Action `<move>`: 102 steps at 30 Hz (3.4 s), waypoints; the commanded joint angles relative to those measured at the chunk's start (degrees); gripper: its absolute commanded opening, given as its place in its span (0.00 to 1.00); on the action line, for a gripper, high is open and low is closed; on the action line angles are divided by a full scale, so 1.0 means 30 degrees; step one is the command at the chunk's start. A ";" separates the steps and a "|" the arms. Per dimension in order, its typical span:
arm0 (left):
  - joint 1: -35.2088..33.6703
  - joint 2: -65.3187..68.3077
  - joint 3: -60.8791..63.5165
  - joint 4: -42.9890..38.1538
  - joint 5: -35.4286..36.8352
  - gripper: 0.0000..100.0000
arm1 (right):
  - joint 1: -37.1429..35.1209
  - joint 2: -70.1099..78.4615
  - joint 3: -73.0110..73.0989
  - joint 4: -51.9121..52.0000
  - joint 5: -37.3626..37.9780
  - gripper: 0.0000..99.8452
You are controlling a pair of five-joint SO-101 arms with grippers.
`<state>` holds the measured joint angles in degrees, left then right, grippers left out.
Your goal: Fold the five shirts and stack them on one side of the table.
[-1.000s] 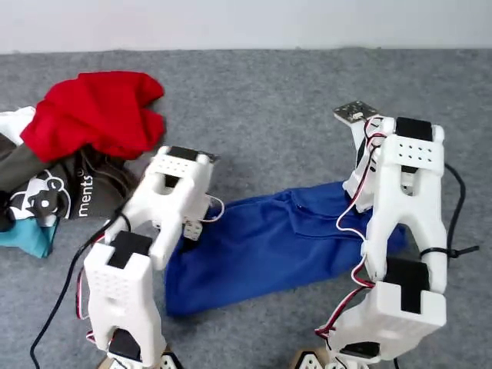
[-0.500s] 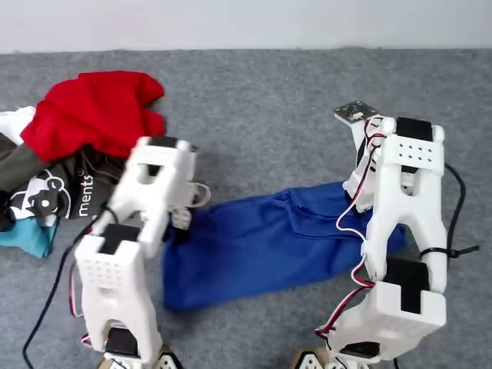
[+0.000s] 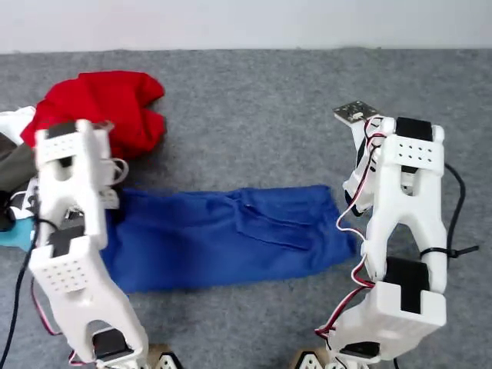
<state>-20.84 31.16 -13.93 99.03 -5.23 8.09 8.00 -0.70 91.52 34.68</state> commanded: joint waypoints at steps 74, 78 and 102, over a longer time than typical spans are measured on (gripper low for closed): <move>2.0425 0.2374 -1.1560 0.0527 0.4864 0.01 | 0.3414 -1.4755 0.7853 0.2681 -0.0176 0.28; 2.0337 0.2608 -1.1648 0.0498 0.4864 0.01 | 0.3414 -1.5223 0.8557 0.2652 -0.0205 0.28; 2.0454 0.6037 -1.4139 -0.1231 0.4689 0.02 | 0.3297 -1.5722 0.8703 0.2623 -0.0234 0.29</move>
<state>39.91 49.98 -51.56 93.05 8.92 17.58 -38.07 25.67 99.69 34.68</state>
